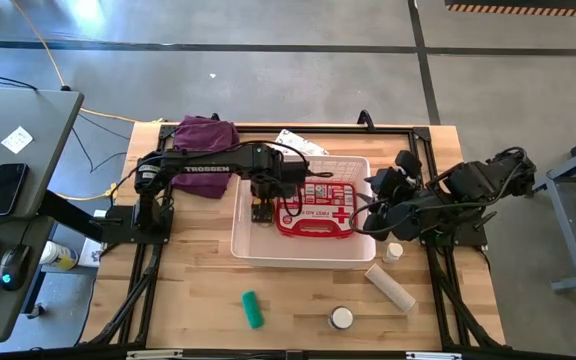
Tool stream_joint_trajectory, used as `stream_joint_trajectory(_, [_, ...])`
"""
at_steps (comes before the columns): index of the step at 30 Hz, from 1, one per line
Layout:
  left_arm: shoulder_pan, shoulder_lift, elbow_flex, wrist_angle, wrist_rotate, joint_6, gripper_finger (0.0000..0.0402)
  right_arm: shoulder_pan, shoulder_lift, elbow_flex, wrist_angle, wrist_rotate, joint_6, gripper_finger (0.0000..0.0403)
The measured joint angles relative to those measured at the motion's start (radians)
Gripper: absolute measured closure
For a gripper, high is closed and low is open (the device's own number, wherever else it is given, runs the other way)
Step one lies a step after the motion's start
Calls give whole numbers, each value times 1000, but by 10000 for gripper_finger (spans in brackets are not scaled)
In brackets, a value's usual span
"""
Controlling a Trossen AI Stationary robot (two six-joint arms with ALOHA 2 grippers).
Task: Pick & place medical supplies in basket/bin
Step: Put the yellow medicine bottle into the white bin
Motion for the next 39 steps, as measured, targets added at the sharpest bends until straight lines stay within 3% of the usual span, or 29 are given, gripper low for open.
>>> stream_joint_trajectory(5, [-1, 0, 0, -9, 34, -12, 98, -30, 0, 0, 0, -27, -5, 238])
stream_joint_trajectory(20, [5, 89, -5, 6, -23, -31, 130, -68, -1, 0, 43, -193, 32, 238])
stream_joint_trajectory(33, [5, 91, -2, 1, -72, -39, 158, -8, -1, 0, 46, -181, 105, 238])
stream_joint_trajectory(39, [6, 92, 63, -30, -74, -109, 156, 10, 0, 0, 47, -185, 139, 238])
